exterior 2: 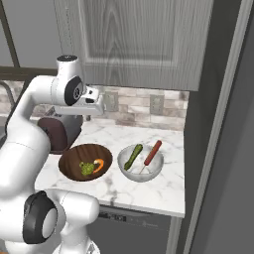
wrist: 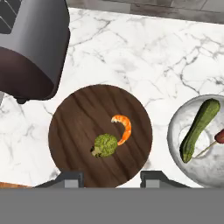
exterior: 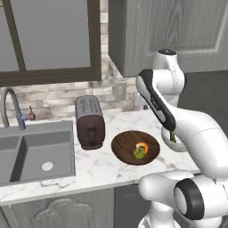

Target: Place the bowl containing the broccoli and shrimp in the microwave. Close the microwave door and press the start button to microwave the meal.

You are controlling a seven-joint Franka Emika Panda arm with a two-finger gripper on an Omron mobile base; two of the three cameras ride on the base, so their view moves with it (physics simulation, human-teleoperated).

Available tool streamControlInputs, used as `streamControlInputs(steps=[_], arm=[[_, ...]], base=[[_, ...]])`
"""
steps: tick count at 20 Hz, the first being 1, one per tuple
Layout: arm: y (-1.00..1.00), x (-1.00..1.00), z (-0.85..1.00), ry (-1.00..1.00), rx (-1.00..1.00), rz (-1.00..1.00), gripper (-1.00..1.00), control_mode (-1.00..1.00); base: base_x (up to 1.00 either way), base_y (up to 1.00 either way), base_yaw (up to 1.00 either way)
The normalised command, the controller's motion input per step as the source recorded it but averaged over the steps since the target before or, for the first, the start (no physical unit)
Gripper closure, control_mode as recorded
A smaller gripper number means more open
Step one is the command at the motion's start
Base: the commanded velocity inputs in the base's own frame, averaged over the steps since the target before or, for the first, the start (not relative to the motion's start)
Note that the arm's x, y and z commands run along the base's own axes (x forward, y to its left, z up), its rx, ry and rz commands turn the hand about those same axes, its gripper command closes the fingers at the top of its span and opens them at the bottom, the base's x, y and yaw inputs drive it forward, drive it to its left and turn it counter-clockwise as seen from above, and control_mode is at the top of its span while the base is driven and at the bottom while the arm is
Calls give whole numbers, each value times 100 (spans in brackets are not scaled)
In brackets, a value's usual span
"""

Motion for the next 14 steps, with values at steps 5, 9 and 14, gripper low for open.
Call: streamControlInputs(steps=[5,9,14], arm=[[-18,0,0,0,14,0,-100,-100],[-56,1,0,0,29,0,-100,-100],[-61,0,-3,0,24,0,-100,-100]], base=[[0,0,0],[0,0,0],[0,0,0]])
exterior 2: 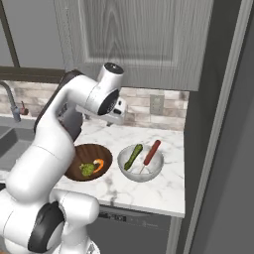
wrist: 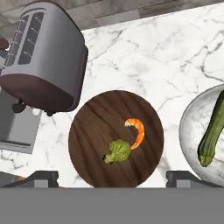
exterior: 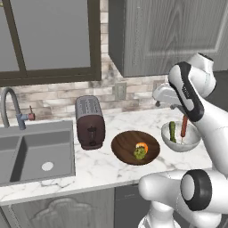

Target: Place the bowl containing the broccoli and shrimp in the microwave. Close the microwave door and press the start button to microwave the meal.

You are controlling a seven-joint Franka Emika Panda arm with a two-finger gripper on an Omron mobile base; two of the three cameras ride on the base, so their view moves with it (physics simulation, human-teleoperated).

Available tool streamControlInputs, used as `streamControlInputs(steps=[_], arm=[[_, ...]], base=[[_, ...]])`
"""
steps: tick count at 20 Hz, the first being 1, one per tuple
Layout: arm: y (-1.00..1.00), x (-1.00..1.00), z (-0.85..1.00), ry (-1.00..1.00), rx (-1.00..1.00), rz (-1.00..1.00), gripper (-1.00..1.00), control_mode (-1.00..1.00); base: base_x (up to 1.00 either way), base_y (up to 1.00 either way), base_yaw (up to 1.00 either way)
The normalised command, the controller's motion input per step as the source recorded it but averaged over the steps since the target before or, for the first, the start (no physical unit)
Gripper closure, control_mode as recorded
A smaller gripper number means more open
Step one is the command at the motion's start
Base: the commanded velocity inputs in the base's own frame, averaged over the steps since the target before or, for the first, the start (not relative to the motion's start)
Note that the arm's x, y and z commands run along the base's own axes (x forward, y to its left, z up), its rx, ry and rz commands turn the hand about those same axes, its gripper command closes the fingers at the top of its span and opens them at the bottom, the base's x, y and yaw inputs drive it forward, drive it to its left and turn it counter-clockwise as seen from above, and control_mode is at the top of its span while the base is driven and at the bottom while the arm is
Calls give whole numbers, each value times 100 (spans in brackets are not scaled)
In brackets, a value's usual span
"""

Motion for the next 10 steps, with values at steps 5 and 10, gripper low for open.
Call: streamControlInputs(steps=[5,10], arm=[[-13,0,-45,0,7,-8,-100,-100],[0,0,-59,6,0,-13,-100,-100]], base=[[0,0,0],[0,0,0]])
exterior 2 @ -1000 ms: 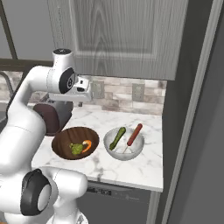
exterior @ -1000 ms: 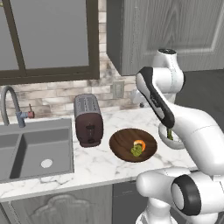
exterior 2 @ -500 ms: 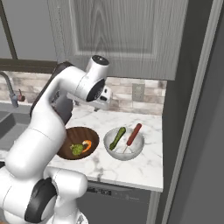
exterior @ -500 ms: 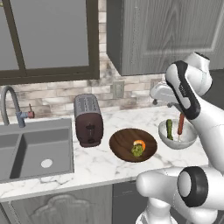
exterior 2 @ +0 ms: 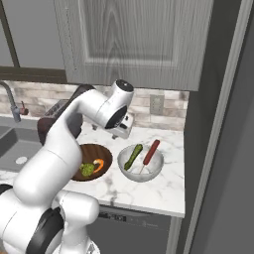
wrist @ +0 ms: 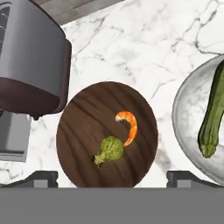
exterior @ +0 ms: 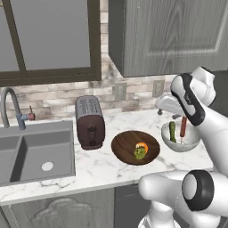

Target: Place the bowl containing the broccoli and shrimp in the microwave. Close the microwave door and press the start button to microwave the meal.

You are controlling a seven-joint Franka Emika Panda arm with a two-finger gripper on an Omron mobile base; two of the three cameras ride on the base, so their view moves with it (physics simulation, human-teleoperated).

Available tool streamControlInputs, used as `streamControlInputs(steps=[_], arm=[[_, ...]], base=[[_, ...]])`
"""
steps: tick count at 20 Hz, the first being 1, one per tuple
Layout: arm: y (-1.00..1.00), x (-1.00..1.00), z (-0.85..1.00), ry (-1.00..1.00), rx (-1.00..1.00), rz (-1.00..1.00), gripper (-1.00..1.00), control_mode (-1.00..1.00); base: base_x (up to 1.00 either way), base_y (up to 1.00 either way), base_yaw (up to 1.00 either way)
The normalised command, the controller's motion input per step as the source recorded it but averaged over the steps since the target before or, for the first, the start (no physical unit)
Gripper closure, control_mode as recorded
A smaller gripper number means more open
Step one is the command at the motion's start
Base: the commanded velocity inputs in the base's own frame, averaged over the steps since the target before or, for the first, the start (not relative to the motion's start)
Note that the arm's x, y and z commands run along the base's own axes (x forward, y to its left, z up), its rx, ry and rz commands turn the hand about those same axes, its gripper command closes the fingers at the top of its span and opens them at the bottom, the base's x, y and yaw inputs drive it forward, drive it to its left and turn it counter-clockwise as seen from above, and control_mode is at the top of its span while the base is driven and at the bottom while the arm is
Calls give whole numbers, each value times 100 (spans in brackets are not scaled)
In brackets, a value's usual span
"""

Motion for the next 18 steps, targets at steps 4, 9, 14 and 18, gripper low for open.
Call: streamControlInputs(steps=[4,9,14,18], arm=[[0,0,-68,17,-7,-16,-100,-100],[0,0,-76,16,-11,-12,-100,-100],[-2,0,-56,5,-3,-5,-100,-100],[-17,0,-23,0,4,-1,-100,-100]], base=[[0,0,0],[0,0,0],[0,0,0],[0,0,0]])
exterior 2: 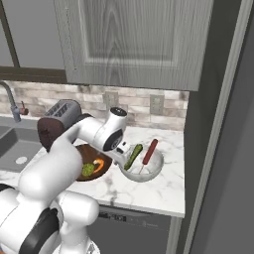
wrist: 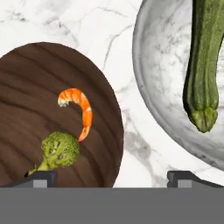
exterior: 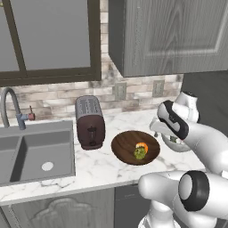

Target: Place the bowl containing the broccoli and shrimp in the microwave. Close the microwave door and press the start button to microwave the meal.

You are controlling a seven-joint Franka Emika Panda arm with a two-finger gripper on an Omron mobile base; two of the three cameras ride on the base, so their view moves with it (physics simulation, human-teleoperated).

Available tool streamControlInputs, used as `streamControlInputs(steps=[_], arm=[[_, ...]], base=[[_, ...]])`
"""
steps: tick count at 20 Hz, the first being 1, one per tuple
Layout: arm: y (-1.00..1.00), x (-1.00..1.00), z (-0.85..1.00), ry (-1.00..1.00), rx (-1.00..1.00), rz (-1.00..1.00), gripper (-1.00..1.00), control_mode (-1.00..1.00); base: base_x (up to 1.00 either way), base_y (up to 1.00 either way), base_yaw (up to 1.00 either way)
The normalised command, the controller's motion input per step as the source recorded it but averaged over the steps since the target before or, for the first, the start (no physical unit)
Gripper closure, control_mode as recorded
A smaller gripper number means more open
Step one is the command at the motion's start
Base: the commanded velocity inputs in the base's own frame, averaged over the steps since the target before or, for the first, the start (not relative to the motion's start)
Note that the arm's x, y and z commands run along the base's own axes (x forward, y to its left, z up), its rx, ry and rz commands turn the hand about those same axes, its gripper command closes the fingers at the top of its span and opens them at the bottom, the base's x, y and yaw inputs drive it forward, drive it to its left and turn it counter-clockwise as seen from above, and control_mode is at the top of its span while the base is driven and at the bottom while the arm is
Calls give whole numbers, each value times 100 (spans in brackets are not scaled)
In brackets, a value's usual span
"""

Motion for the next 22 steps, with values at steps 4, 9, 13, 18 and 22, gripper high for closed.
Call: streamControlInputs(steps=[4,9,13,18,22], arm=[[-25,-3,-19,0,4,0,-100,-100],[-1,0,-36,0,0,0,-100,-100],[0,0,-43,0,0,0,-100,-100],[7,0,-32,0,0,0,-100,-100],[9,0,-33,0,0,0,-100,-100]], base=[[0,0,0],[0,0,0],[0,0,0],[0,0,0],[0,0,0]])
